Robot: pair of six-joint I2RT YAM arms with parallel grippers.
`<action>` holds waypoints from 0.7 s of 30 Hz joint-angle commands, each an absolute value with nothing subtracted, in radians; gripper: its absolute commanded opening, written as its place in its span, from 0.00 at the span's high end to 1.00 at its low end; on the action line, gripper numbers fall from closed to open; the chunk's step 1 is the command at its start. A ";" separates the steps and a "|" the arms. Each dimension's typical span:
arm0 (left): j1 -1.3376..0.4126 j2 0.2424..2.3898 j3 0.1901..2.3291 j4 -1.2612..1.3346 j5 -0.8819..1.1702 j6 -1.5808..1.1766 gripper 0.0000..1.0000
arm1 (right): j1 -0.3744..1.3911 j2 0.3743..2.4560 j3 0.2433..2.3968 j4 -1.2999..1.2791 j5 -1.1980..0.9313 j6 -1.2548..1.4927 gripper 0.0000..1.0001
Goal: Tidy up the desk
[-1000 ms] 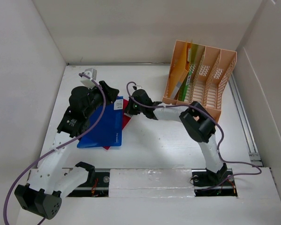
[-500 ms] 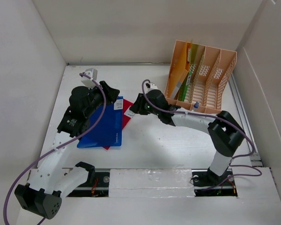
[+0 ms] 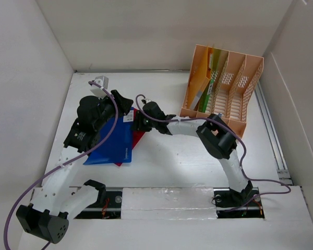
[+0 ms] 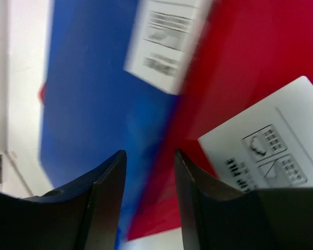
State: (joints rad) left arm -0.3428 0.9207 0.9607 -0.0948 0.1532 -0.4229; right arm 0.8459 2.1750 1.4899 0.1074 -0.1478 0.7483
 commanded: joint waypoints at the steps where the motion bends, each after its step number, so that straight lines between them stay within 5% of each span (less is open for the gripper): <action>1: -0.339 0.908 0.969 -0.071 0.160 -0.407 0.63 | 0.850 2.218 1.546 0.060 -0.161 0.781 0.54; 7: -0.339 0.907 0.968 -0.067 0.161 -0.407 0.63 | 0.850 2.217 1.506 0.055 -0.152 0.808 0.57; 13: -0.339 0.904 0.969 -0.069 0.159 -0.407 0.63 | 0.841 2.270 1.529 0.090 -0.244 0.841 0.79; 21: -0.339 0.899 0.966 -0.061 0.164 -0.405 0.63 | 0.822 2.310 1.549 0.126 -0.337 0.874 0.72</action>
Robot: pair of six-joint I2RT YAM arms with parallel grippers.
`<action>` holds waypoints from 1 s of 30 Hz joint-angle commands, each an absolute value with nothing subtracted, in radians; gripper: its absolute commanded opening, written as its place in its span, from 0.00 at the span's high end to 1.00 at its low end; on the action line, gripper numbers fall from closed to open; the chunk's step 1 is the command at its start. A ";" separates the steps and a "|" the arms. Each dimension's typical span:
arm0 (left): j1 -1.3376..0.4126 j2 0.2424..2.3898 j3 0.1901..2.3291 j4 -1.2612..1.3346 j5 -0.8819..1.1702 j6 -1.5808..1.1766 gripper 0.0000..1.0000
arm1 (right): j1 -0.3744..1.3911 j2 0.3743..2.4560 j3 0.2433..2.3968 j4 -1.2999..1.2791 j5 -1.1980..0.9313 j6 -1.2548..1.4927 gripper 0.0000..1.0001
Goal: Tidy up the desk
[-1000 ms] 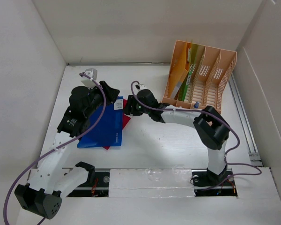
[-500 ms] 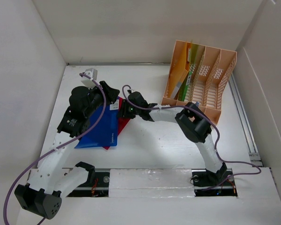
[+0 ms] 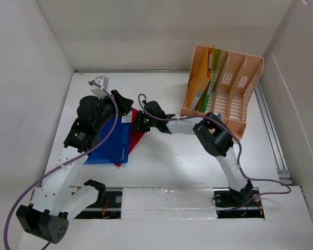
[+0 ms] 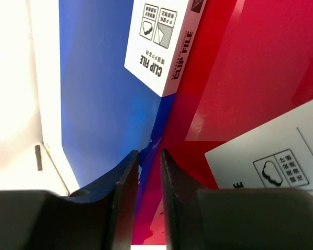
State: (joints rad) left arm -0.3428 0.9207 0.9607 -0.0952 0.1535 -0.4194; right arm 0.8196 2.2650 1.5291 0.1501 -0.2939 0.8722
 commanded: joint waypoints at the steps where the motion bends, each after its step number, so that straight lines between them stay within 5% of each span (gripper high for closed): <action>1: -0.339 0.900 0.966 -0.061 0.158 -0.405 0.63 | 0.822 2.315 1.552 0.123 -0.339 0.874 0.68; 4: -0.339 0.910 0.969 -0.071 0.167 -0.405 0.63 | 0.822 2.319 1.557 0.129 -0.350 0.876 0.68; 5: -0.339 0.908 0.968 -0.069 0.172 -0.405 0.63 | 0.822 2.319 1.557 0.132 -0.354 0.876 0.81; 8: -0.339 0.905 0.969 -0.061 0.161 -0.403 0.63 | 0.813 2.319 1.537 0.172 -0.374 0.897 1.00; 30: -0.339 0.913 0.971 -0.065 0.155 -0.399 0.63 | 0.795 1.753 0.934 0.344 -0.238 0.897 1.00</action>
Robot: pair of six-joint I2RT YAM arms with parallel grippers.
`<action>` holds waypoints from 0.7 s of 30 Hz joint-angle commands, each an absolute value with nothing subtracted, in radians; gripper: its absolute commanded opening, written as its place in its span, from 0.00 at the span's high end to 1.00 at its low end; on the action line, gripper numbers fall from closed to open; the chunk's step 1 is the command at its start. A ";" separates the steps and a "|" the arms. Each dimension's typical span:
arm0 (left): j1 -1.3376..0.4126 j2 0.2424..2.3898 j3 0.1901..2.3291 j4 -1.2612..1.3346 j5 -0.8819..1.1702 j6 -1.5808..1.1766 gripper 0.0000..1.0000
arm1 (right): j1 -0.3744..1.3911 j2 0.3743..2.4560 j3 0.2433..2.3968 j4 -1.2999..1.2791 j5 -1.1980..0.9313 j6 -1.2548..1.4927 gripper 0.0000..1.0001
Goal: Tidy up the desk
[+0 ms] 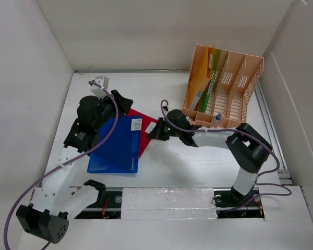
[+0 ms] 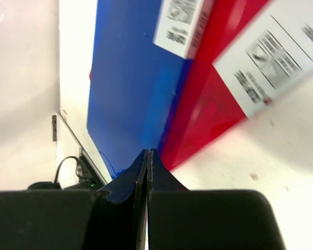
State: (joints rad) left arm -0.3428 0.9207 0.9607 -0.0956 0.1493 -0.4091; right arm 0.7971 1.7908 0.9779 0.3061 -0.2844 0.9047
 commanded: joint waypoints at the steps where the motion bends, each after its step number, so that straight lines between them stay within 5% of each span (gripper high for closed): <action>1: -0.339 0.913 0.968 -0.061 0.155 -0.399 0.63 | 0.795 1.749 0.933 0.341 -0.230 0.897 1.00; 3: -0.339 0.920 0.971 -0.067 0.150 -0.399 0.63 | 0.795 1.772 0.951 0.305 -0.241 0.891 0.83; 4: -0.339 0.925 0.974 -0.069 0.159 -0.400 0.63 | 0.795 1.784 0.978 0.298 -0.250 0.887 0.60; 5: -0.339 0.923 0.974 -0.068 0.169 -0.400 0.63 | 0.795 1.799 0.992 0.305 -0.265 0.881 0.56; 21: -0.339 0.911 0.971 -0.071 0.152 -0.399 0.63 | 0.831 2.126 1.279 0.212 -0.247 0.885 0.52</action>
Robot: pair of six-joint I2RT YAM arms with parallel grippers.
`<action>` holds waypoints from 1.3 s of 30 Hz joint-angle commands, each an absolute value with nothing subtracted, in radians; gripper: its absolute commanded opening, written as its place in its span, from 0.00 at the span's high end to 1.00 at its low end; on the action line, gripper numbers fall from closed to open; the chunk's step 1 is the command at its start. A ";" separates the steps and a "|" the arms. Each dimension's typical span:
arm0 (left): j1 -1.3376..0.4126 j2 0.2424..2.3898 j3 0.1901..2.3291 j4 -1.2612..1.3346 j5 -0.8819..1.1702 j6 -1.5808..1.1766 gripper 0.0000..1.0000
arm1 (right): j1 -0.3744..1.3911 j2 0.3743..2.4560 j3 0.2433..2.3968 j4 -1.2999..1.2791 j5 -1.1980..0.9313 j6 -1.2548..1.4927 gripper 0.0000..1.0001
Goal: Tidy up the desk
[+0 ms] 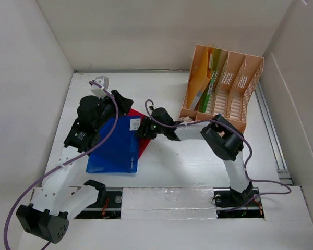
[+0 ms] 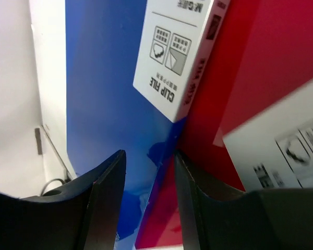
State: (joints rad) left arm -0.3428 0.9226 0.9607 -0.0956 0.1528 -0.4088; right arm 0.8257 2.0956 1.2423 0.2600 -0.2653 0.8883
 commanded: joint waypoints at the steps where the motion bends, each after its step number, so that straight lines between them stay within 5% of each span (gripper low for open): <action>1: -0.339 0.911 0.971 -0.072 0.158 -0.399 0.63 | 0.841 2.129 1.279 0.213 -0.242 0.890 0.52; 6: -0.339 0.914 0.973 -0.072 0.156 -0.397 0.63 | 0.841 2.186 1.315 0.218 -0.276 0.899 0.55; 11: -0.339 0.900 0.968 -0.067 0.144 -0.397 0.63 | 0.841 2.249 1.330 0.294 -0.337 0.971 0.99; 21: -0.339 0.907 0.966 -0.066 0.153 -0.396 0.63 | 0.822 1.972 1.145 0.463 -0.380 0.983 1.00; 39: -0.339 0.916 0.962 -0.057 0.170 -0.400 0.63 | 0.822 1.468 0.626 0.319 -0.140 0.992 1.00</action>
